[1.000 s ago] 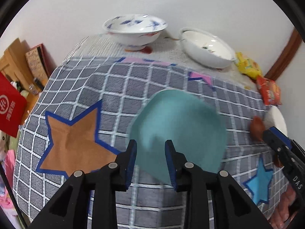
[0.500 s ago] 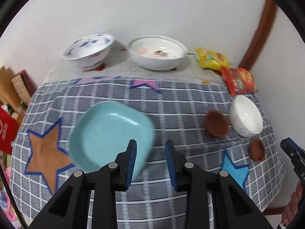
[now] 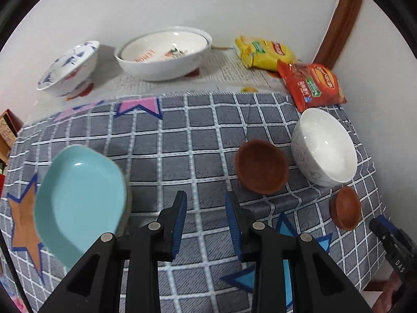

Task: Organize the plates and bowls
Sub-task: 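Move both grippers toward the two small brown clay bowls, then close the left gripper on one brown bowl while the right gripper grasps the other, then lower the right gripper's brown bowl into the white bowl while the left holds its bowl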

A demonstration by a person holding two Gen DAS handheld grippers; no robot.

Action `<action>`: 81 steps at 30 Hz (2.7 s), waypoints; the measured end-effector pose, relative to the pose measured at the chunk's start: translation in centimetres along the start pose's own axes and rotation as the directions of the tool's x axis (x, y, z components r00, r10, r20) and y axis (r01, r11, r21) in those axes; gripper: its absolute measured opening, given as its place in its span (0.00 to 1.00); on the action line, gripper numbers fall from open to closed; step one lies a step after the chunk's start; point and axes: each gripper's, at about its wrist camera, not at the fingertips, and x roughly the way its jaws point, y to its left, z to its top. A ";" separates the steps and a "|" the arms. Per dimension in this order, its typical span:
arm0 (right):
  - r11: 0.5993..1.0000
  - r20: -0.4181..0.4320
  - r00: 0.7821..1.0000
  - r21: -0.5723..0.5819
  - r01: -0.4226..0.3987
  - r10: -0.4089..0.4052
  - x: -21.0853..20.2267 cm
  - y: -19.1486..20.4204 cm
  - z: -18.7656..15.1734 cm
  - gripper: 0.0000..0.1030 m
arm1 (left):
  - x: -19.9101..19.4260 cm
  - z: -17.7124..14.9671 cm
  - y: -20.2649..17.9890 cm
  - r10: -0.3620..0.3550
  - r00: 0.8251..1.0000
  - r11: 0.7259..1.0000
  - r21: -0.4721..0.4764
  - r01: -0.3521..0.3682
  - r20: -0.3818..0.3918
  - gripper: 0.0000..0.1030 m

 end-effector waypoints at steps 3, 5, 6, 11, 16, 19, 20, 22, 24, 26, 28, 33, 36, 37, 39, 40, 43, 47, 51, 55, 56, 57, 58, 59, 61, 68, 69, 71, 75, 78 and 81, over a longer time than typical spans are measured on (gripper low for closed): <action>1.000 -0.014 1.000 0.028 -0.014 0.014 1.4 -0.4 0.2 0.44 | 1.3 0.6 -0.4 -0.022 1.000 1.000 -0.003 0.022 -0.021 0.28; 0.999 -0.020 0.999 0.031 -0.028 0.029 2.3 -0.3 0.4 0.44 | 2.1 1.0 -0.7 -0.032 0.999 0.999 0.003 0.032 -0.030 0.28; 0.999 -0.023 0.999 0.031 -0.035 0.036 2.7 -0.2 0.5 0.44 | 2.6 1.3 -0.9 -0.033 0.999 0.999 0.005 0.033 -0.035 0.28; 0.999 -0.045 0.998 0.016 -0.048 0.049 4.3 0.3 0.9 0.42 | 4.5 2.2 -1.7 -0.067 0.996 0.998 0.013 0.068 -0.059 0.29; 0.998 -0.060 0.997 0.031 -0.049 0.051 5.7 0.2 1.1 0.36 | 5.9 2.8 -2.2 -0.078 0.994 0.996 0.026 0.081 -0.076 0.29; 0.998 -0.066 0.997 0.029 -0.048 0.050 6.5 0.2 1.3 0.30 | 6.7 3.1 -2.2 -0.102 0.991 0.994 0.022 0.104 -0.088 0.29; 0.999 -0.066 0.997 0.027 -0.048 0.049 6.6 0.3 1.3 0.29 | 7.0 3.1 -2.2 -0.110 0.989 0.993 0.021 0.113 -0.094 0.29; 0.998 -0.059 0.997 0.026 -0.049 0.050 6.9 0.4 1.3 0.29 | 7.4 3.1 -2.3 -0.126 0.987 0.991 0.022 0.129 -0.102 0.28; 0.999 -0.055 0.997 0.020 -0.044 0.045 7.0 0.6 1.3 0.25 | 7.8 3.0 -2.4 -0.127 0.986 0.991 0.026 0.131 -0.105 0.28; 1.000 -0.045 0.999 0.006 -0.010 0.010 7.0 0.7 1.3 0.13 | 7.9 3.1 -2.7 -0.131 0.987 0.990 0.032 0.135 -0.096 0.28; 1.000 -0.046 0.999 0.012 -0.011 0.012 7.1 0.4 1.3 0.12 | 8.0 3.1 -2.8 -0.144 0.985 0.988 0.033 0.148 -0.100 0.16; 0.998 -0.036 0.999 0.046 -0.031 0.033 6.7 0.0 1.2 0.09 | 7.7 3.5 -3.1 -0.146 0.985 0.988 0.038 0.150 -0.090 0.09; 0.998 -0.015 0.999 0.044 -0.035 0.035 5.8 0.3 1.1 0.08 | 6.9 3.5 -2.9 -0.165 0.983 0.985 0.034 0.168 -0.082 0.08; 0.998 -0.009 0.999 0.045 -0.040 0.040 5.5 0.5 1.1 0.08 | 6.4 3.4 -2.8 -0.161 0.984 0.986 0.039 0.164 -0.075 0.08; 0.999 -0.002 0.999 0.038 -0.037 0.038 4.9 0.9 1.1 0.08 | 5.5 3.2 -2.5 -0.153 0.986 0.987 0.043 0.156 -0.063 0.08; 0.999 0.007 0.999 0.035 -0.038 0.038 4.4 1.1 1.0 0.08 | 5.0 3.1 -2.3 -0.156 0.986 0.987 0.039 0.159 -0.059 0.08; 0.998 0.018 0.999 0.033 -0.052 0.051 3.4 1.5 1.0 0.08 | 3.5 2.8 -1.6 -0.159 0.986 0.987 0.032 0.160 -0.044 0.08; 0.997 0.051 0.996 0.024 -0.070 0.069 1.1 2.1 1.2 0.09 | 1.3 2.8 -0.7 -0.162 0.987 0.987 0.017 0.162 -0.011 0.08; 0.998 0.094 0.993 0.005 -0.068 0.067 -1.3 2.7 2.2 0.09 | -1.1 3.1 0.3 -0.151 0.988 0.989 0.012 0.151 0.031 0.08; 0.997 0.123 0.990 -0.016 -0.074 0.075 -3.0 3.4 3.9 0.09 | -3.3 3.1 1.3 -0.144 0.987 0.990 0.000 0.144 0.071 0.08; 0.997 0.127 0.989 -0.019 -0.076 0.078 -3.3 3.6 4.3 0.09 | -3.7 3.1 1.6 -0.141 0.987 0.990 -0.002 0.142 0.078 0.08; 0.997 0.132 0.988 -0.021 -0.080 0.082 -3.5 3.8 4.8 0.09 | -4.1 3.1 1.9 -0.139 0.987 0.990 -0.006 0.140 0.085 0.08; 0.996 0.136 0.987 -0.024 -0.082 0.085 -3.6 4.0 5.2 0.09 | -4.5 3.1 2.2 -0.137 0.986 0.990 -0.008 0.138 0.090 0.09; 0.996 0.137 0.987 -0.026 -0.080 0.082 -3.6 4.1 5.4 0.09 | -4.7 3.1 2.5 -0.137 0.986 0.990 -0.008 0.138 0.094 0.08; 0.997 0.142 0.988 -0.031 -0.064 0.068 -3.5 4.5 6.0 0.09 | -5.1 2.9 3.3 -0.127 0.986 0.991 -0.016 0.130 0.104 0.08; 0.997 0.115 0.991 -0.053 -0.056 0.062 -1.0 5.9 7.4 0.09 | -4.9 2.8 5.7 -0.108 0.988 0.992 -0.058 0.115 0.113 0.09; 0.997 0.109 0.992 -0.055 -0.056 0.062 -0.5 6.1 7.6 0.09 | -4.7 2.9 5.9 -0.114 0.987 0.991 -0.062 0.121 0.114 0.09; 0.997 0.098 0.993 -0.057 -0.056 0.062 0.4 6.2 8.0 0.09 | -4.4 3.0 6.3 -0.121 0.986 0.989 -0.070 0.129 0.112 0.09; 0.997 0.075 0.996 -0.059 -0.050 0.054 2.3 6.5 8.9 0.08 | -3.8 3.2 6.5 -0.119 0.987 0.989 -0.075 0.127 0.110 0.09; 0.997 0.059 0.998 -0.063 -0.033 0.036 3.7 6.6 9.4 0.08 | -3.3 3.5 6.6 -0.120 0.987 0.989 -0.075 0.128 0.110 0.09; 0.997 0.031 0.999 -0.078 -0.024 0.026 5.2 6.8 9.8 0.09 | -2.8 3.8 6.4 -0.132 0.985 0.987 -0.073 0.140 0.108 0.09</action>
